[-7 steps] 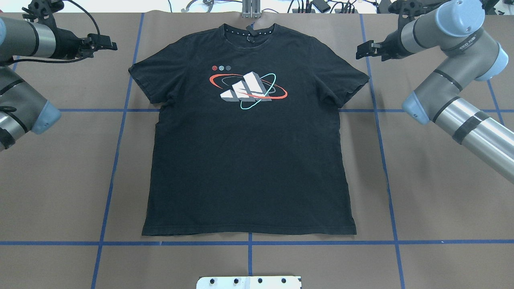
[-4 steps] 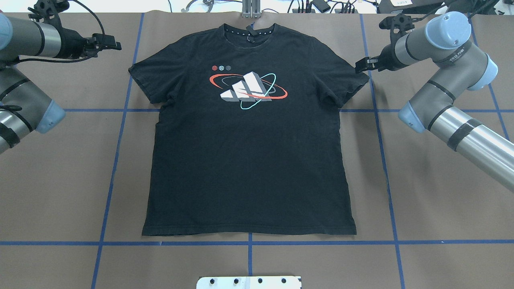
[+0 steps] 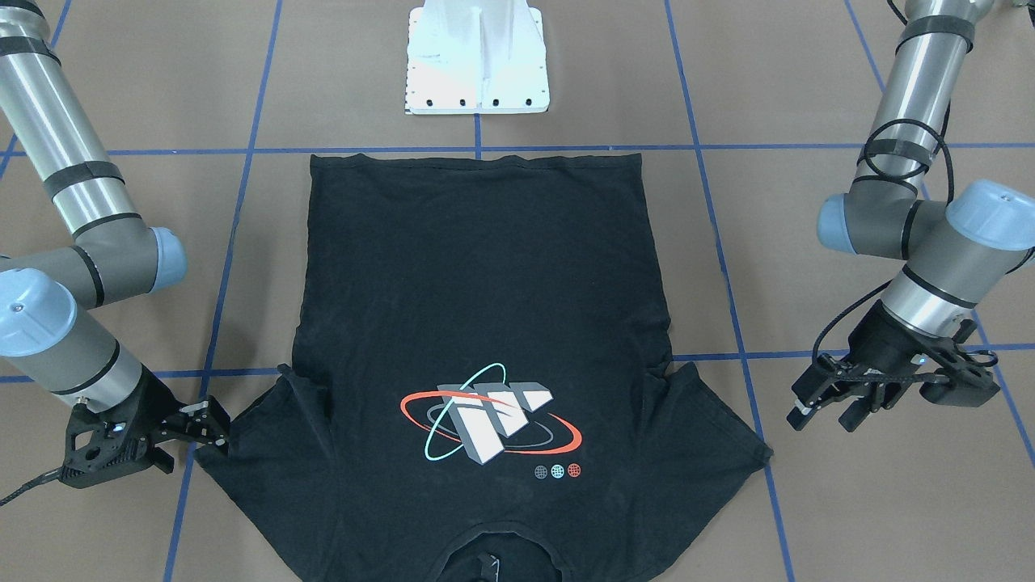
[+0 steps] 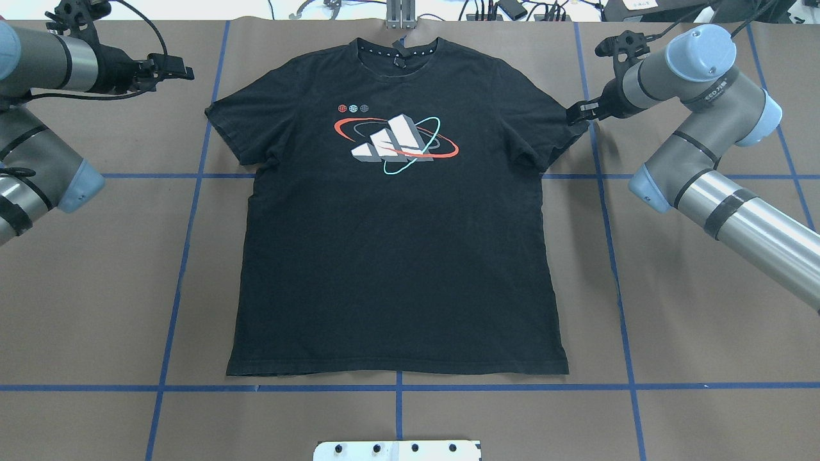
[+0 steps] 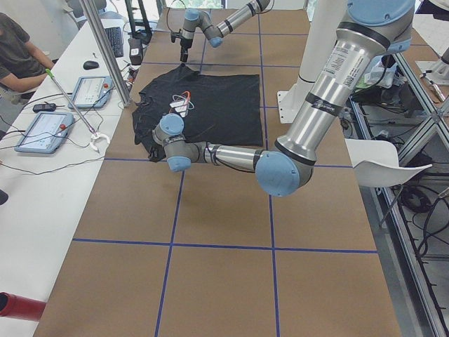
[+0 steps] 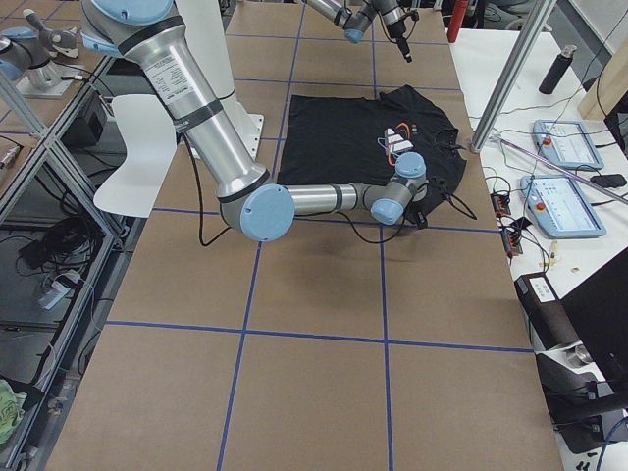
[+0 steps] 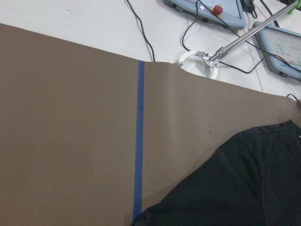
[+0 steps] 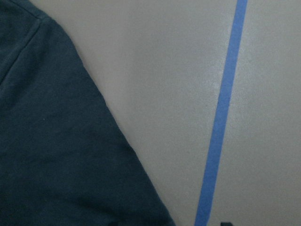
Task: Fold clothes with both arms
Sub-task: 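Move the right gripper toward the shirt's sleeve farthest from the robot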
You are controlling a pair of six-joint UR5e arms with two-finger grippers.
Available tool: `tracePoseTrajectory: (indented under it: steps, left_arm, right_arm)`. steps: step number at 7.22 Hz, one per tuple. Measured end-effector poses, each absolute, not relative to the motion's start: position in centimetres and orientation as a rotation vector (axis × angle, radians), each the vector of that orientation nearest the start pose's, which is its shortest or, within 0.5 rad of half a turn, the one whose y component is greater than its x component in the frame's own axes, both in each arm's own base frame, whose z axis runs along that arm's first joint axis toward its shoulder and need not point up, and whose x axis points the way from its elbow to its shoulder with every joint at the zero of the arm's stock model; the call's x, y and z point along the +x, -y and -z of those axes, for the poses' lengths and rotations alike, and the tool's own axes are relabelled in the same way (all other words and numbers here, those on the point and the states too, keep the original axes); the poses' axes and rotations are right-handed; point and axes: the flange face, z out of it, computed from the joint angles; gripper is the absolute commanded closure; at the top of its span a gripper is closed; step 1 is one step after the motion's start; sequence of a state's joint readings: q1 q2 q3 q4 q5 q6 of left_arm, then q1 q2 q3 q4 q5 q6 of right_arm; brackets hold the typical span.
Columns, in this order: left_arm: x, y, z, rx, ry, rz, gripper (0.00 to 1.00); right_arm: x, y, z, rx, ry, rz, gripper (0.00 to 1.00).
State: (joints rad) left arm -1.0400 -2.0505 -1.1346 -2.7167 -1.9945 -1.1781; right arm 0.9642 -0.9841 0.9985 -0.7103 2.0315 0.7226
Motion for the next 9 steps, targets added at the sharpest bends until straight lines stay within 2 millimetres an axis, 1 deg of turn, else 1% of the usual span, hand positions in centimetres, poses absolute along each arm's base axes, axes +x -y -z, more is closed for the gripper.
tracePoseTrajectory:
  steps: [3, 6, 7, 8, 9]
  left_arm:
    - [27.93, 65.81, -46.42, 0.488, -1.129, 0.312, 0.01]
    - [27.93, 65.80, -46.37, 0.488, -1.130, 0.312, 0.01]
    - [27.92, 65.79, -46.30, 0.488, -1.131, 0.312, 0.01]
    - [27.92, 65.78, -46.24, 0.489, -1.133, 0.311, 0.01]
    - [27.92, 65.76, -46.18, 0.489, -1.134, 0.310, 0.01]
  right_arm:
    - [-36.39, 67.62, -48.69, 0.412, 0.872, 0.104, 0.36]
    - [-36.90, 67.26, -48.76, 0.406, 0.876, 0.113, 0.37]
    - [-36.92, 67.16, -48.87, 0.401, 0.878, 0.116, 0.47]
    - [-36.93, 67.07, -48.96, 0.396, 0.881, 0.118, 0.62]
    - [-36.89, 67.07, -48.95, 0.393, 0.884, 0.120, 0.85]
